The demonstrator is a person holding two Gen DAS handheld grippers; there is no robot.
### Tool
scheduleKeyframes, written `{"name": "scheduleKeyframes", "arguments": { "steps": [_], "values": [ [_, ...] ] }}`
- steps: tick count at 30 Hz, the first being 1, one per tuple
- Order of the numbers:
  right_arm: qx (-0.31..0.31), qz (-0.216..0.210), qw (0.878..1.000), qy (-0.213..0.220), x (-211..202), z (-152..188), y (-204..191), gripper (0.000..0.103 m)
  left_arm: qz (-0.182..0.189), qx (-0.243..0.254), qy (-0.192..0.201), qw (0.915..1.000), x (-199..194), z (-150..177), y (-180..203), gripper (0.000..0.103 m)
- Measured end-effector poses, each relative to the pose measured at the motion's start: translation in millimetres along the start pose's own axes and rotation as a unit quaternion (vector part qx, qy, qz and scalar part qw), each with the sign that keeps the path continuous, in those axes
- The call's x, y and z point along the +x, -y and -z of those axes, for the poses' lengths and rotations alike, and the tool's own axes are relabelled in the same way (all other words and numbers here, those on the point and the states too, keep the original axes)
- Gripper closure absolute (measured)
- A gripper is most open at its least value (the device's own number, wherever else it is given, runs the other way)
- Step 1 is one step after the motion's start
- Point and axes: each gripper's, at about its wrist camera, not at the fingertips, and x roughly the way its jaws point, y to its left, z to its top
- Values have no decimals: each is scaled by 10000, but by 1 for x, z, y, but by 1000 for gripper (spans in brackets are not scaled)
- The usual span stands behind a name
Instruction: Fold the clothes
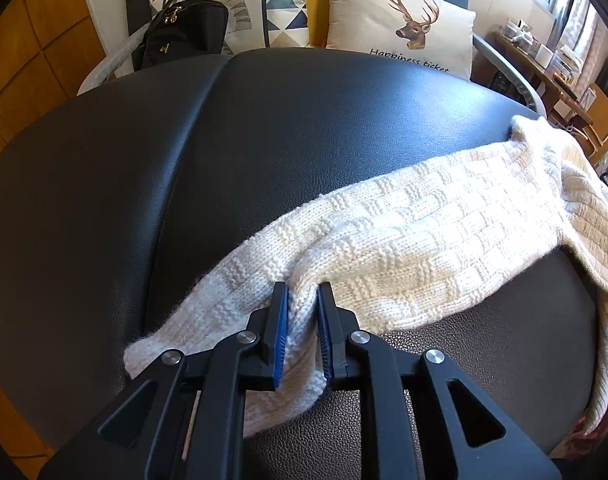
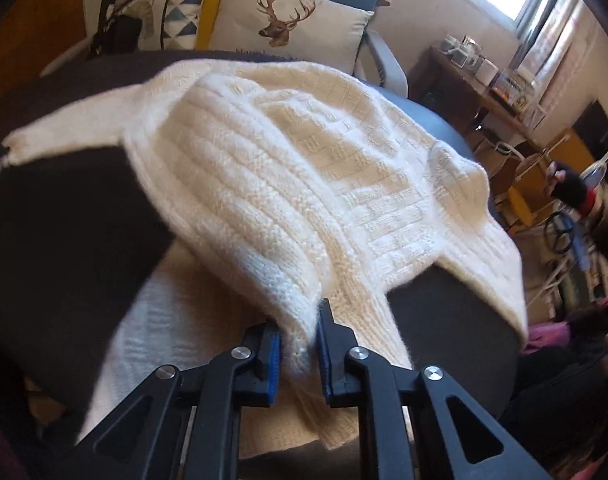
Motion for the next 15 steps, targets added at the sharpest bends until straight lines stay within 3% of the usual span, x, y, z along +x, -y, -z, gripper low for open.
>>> {"name": "scheduleKeyframes", "arguments": {
  "steps": [2, 5, 7, 9, 13, 15],
  "values": [
    [166, -274, 9995, 18, -6, 0, 2, 89, -2, 10, 2, 10000, 1, 1, 1, 88],
    [561, -1011, 9932, 106, -21, -3, 0, 91, 12, 20, 11, 10000, -1, 2, 3, 88],
    [747, -1636, 9830, 373, -43, -8, -9, 92, 27, 71, 47, 10000, -3, 2, 5, 88],
    [950, -2335, 9651, 708, -65, -16, -18, 93, 26, 126, 77, 9999, -5, 1, 7, 88],
    [838, -3504, 9290, 846, -79, -32, -80, 93, -25, 168, 123, 9998, -7, -3, 8, 88],
    [550, -3615, 9279, 726, -76, -41, -133, 93, -51, 183, 180, 9997, -9, -6, 5, 88]
  ]
}}
